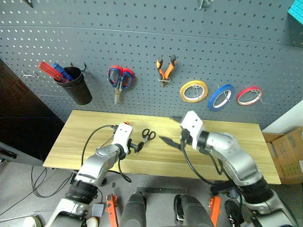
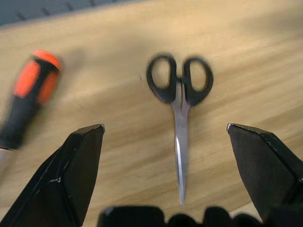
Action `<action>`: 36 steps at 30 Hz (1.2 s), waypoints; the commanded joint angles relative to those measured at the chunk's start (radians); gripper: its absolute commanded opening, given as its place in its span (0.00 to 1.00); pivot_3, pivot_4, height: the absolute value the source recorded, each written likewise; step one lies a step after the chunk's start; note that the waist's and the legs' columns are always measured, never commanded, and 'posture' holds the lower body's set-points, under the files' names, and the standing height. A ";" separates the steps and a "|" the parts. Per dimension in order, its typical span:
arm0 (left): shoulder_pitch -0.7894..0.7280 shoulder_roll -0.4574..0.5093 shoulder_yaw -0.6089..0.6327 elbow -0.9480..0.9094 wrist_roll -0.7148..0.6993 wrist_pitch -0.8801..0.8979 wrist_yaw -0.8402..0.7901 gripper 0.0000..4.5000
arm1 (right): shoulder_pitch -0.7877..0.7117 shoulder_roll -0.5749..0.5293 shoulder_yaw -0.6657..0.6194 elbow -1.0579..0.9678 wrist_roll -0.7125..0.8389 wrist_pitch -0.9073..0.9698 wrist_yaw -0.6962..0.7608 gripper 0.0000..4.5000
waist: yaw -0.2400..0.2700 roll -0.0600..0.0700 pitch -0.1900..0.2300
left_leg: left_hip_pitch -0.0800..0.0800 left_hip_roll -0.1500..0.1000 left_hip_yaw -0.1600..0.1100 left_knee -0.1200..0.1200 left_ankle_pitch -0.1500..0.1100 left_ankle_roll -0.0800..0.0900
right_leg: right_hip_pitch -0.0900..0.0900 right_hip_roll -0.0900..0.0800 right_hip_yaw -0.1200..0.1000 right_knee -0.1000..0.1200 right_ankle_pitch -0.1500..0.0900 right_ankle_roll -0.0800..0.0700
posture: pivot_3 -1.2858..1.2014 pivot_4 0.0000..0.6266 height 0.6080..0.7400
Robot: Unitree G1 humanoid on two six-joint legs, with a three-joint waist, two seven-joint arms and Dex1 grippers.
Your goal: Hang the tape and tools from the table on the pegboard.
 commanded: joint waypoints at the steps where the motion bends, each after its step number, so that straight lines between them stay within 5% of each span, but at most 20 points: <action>1: -0.073 -0.046 -0.013 0.119 0.072 -0.047 -0.028 1.00 | -0.006 -0.050 0.047 -0.024 -0.038 -0.115 0.091 0.99 | -0.007 0.000 0.011 | 0.000 0.000 0.000 0.000 0.000 0.000 | 0.000 0.000 0.000 0.000 0.000 0.000 | 0.55 0.44 1.00; 9: -0.152 -0.092 0.015 0.276 0.137 -0.010 -0.070 1.00 | -0.008 -0.130 0.077 0.043 -0.098 -0.271 0.207 0.99 | -0.034 0.000 0.040 | -0.001 0.000 0.000 0.000 0.000 0.002 | 0.000 0.001 0.002 0.000 0.003 0.008 | 0.53 0.52 1.00; 22: -0.104 -0.093 0.014 0.174 0.199 0.101 -0.125 0.03 | -0.016 -0.127 0.055 0.118 -0.152 -0.337 0.226 1.00 | -0.045 0.003 0.061 | 0.000 -0.001 0.000 0.000 -0.001 0.002 | 0.000 0.001 0.003 0.001 0.002 0.008 | 0.53 0.53 1.00; 31: -0.021 -0.072 0.079 -0.010 0.212 0.081 -0.105 0.03 | -0.044 -0.090 0.013 0.122 -0.137 -0.326 0.187 1.00 | -0.049 0.003 0.062 | 0.000 -0.001 0.000 -0.001 -0.001 0.002 | 0.000 0.000 0.003 0.000 0.002 0.008 | 0.54 0.44 1.00; 36: 0.150 -0.060 0.210 -0.315 0.178 -0.057 -0.068 0.03 | -0.034 0.082 -0.132 0.012 0.083 -0.185 0.070 1.00 | -0.052 0.002 0.062 | -0.002 0.001 -0.001 -0.002 -0.001 0.001 | -0.002 0.001 0.002 0.000 0.003 0.009 | 0.56 0.37 1.00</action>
